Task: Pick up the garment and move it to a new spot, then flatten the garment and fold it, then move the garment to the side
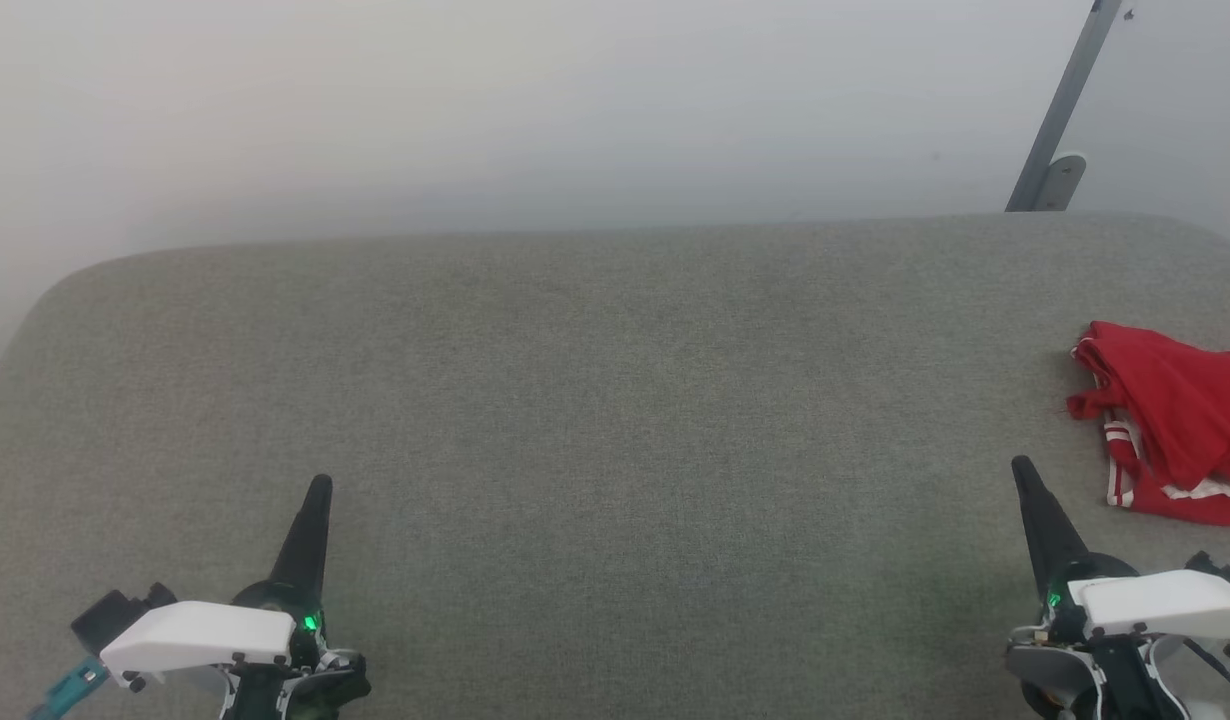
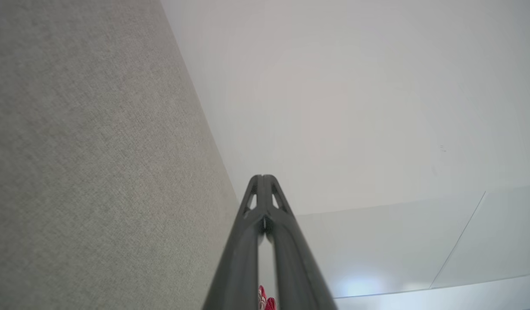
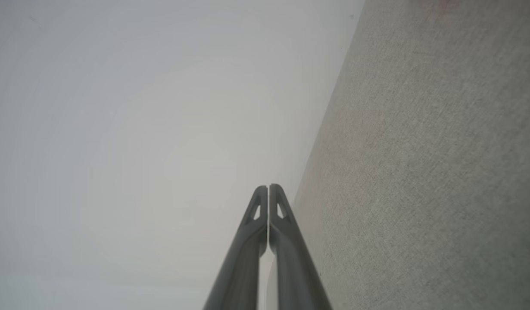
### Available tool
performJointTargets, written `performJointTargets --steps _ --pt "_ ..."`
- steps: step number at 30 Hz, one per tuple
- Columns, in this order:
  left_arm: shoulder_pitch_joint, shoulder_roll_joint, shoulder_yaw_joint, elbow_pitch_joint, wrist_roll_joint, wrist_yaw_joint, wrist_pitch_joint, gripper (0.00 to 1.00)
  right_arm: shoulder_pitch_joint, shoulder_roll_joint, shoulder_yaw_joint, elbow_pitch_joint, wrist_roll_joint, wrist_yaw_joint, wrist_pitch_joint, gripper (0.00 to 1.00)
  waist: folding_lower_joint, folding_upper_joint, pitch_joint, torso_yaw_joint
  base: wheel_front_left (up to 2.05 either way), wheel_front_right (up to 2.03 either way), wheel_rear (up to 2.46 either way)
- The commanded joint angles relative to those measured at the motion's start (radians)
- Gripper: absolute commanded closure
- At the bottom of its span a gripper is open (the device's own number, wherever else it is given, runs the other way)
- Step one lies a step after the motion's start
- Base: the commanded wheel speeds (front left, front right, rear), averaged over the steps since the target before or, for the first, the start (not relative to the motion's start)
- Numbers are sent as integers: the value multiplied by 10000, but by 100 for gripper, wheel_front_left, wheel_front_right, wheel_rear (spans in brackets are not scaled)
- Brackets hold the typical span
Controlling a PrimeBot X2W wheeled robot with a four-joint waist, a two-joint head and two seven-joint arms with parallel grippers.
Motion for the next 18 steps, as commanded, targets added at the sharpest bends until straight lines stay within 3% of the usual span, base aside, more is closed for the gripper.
performJointTargets --steps 1,18 --pt "-170 11 47 -81 -267 -23 55 100 -135 25 -33 -72 191 5 93 100 0 -1 1 -2 0 0 0" --pt "-298 -116 60 -148 -1387 -27 375 100 -295 144 -40 -61 1328 4 388 100 0 -1 21 -26 0 0 0"
